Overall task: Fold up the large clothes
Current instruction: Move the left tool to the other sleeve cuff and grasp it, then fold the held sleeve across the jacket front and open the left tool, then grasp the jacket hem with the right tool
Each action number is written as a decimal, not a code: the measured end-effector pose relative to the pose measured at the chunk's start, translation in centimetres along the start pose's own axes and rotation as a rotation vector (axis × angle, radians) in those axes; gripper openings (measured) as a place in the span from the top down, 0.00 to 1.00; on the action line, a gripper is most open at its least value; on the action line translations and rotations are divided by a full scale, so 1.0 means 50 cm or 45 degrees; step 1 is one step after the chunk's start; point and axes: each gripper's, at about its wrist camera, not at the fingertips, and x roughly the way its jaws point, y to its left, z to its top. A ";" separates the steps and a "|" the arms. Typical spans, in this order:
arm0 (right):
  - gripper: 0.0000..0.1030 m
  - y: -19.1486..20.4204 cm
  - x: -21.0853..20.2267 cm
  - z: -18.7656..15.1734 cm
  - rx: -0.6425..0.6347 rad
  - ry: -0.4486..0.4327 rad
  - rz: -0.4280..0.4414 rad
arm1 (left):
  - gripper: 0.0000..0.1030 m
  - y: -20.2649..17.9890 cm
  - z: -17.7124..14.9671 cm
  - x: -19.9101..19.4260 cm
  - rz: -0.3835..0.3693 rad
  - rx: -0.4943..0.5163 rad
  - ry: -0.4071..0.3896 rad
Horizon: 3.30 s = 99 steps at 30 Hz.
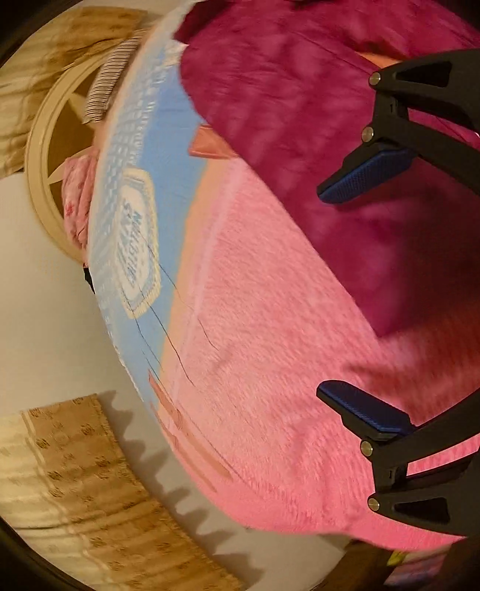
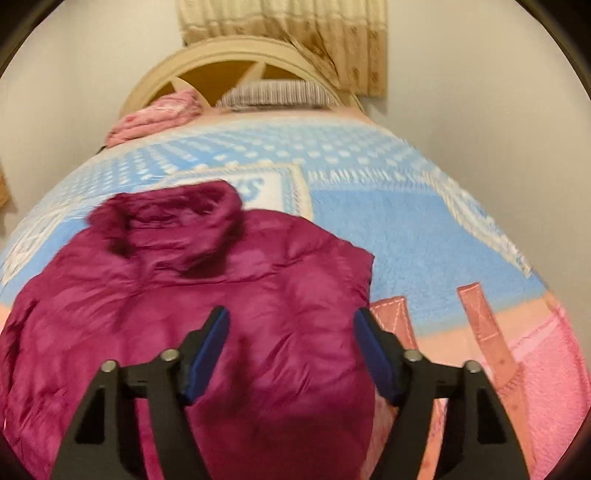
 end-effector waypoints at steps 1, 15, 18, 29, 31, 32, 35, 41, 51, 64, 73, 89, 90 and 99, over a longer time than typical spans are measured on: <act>0.36 -0.005 0.020 0.000 0.006 0.028 0.010 | 0.06 -0.007 0.005 0.007 0.006 0.001 0.010; 0.30 0.014 0.044 -0.028 -0.095 0.138 -0.041 | 0.06 0.041 -0.055 -0.037 0.013 0.038 0.076; 0.13 0.032 -0.038 -0.056 -0.103 0.069 0.049 | 0.06 0.033 -0.071 -0.043 -0.062 0.034 0.106; 0.10 0.052 -0.184 -0.204 -0.240 -0.020 0.157 | 0.84 -0.014 -0.037 -0.071 -0.142 0.097 0.031; 0.10 0.032 -0.198 -0.210 -0.216 -0.036 0.153 | 0.85 -0.014 -0.007 -0.111 -0.107 0.115 -0.058; 0.10 0.018 -0.207 -0.213 -0.190 -0.046 0.149 | 0.85 -0.018 0.011 -0.139 -0.086 0.128 -0.116; 0.10 -0.016 -0.227 -0.220 -0.123 -0.067 0.145 | 0.85 -0.037 0.053 -0.202 -0.068 0.157 -0.238; 0.10 -0.059 -0.245 -0.220 -0.060 -0.087 0.108 | 0.85 -0.162 0.108 -0.319 -0.163 0.270 -0.418; 0.10 -0.138 -0.244 -0.239 0.068 -0.108 0.075 | 0.86 -0.490 0.058 -0.431 -0.384 0.559 -0.519; 0.10 -0.173 -0.198 -0.264 0.145 -0.044 0.096 | 0.18 -0.711 -0.096 -0.407 -0.537 0.751 -0.457; 0.10 -0.162 -0.224 -0.254 0.157 -0.066 0.157 | 0.17 -0.566 -0.047 -0.315 -0.385 0.681 -0.422; 0.28 0.072 -0.102 -0.130 0.060 0.187 0.515 | 0.17 -0.364 0.008 -0.106 -0.229 0.432 -0.179; 0.30 0.080 -0.086 -0.134 0.059 0.215 0.524 | 0.17 -0.361 0.007 -0.105 -0.231 0.432 -0.176; 0.82 0.100 -0.107 -0.162 -0.025 0.198 0.514 | 0.17 -0.322 0.025 -0.068 -0.245 0.374 -0.118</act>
